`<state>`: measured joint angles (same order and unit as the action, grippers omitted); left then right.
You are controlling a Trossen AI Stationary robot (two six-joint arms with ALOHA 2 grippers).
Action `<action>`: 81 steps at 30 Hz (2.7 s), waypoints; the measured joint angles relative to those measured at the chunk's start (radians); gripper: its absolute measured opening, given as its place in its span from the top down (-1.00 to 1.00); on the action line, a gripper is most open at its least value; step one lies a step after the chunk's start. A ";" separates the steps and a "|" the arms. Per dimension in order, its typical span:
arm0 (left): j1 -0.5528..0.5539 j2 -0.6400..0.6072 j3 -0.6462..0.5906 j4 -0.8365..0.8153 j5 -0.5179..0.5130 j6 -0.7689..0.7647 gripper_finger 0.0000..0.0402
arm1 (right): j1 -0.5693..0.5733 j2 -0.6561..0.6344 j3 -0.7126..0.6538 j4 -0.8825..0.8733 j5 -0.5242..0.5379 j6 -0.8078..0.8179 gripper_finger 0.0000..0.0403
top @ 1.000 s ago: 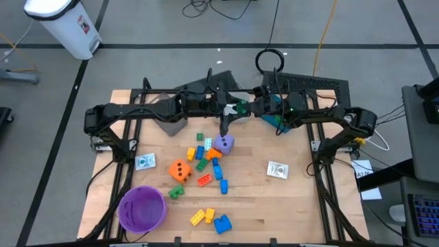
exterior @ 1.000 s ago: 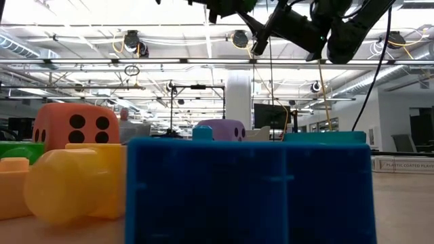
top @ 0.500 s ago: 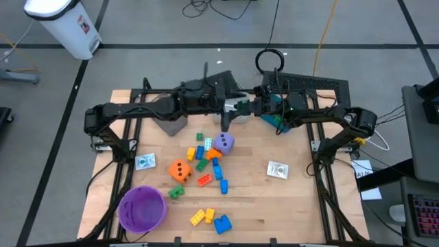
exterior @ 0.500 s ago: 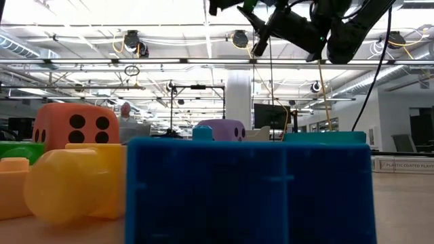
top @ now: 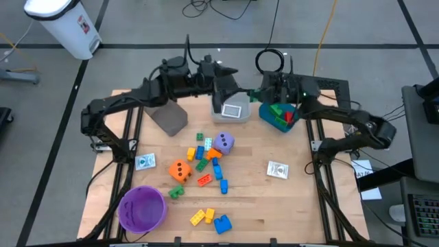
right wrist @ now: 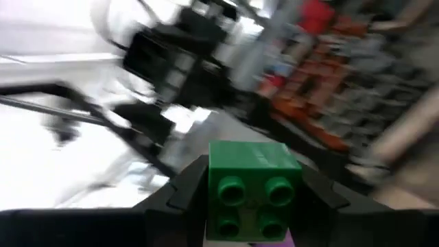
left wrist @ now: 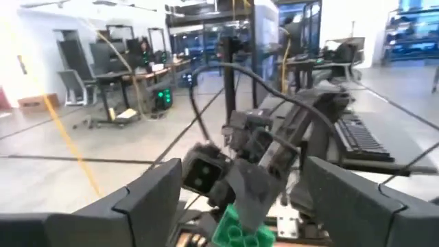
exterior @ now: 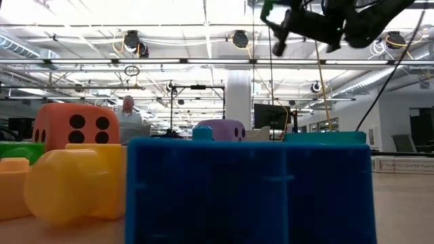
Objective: Pick & Place Toys
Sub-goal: Put the dark green game piece into the blue bin
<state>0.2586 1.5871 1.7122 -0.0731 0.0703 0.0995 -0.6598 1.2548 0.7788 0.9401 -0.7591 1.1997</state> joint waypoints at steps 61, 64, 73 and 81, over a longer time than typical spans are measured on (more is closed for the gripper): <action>0.049 -0.017 -0.005 -0.373 -0.013 -0.079 -0.48 | -0.082 -0.088 -0.001 -1.080 0.470 -1.003 -0.39; 0.045 -0.017 -0.005 -0.445 0.019 -0.084 -0.48 | -0.052 -0.135 -0.001 -1.016 0.443 -1.003 -0.39; 0.033 -0.017 -0.005 -0.814 0.029 -0.045 -0.48 | 0.023 -0.179 -0.001 -0.967 0.442 -1.029 -0.34; 0.026 -0.017 -0.149 -0.945 0.015 -0.020 -0.48 | 0.034 -0.170 -0.001 -0.977 0.442 -1.030 -0.34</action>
<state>0.2848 1.5700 1.5634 -1.0176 0.0856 0.0798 -0.6262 1.0851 0.7780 -0.0365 -0.3168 0.1699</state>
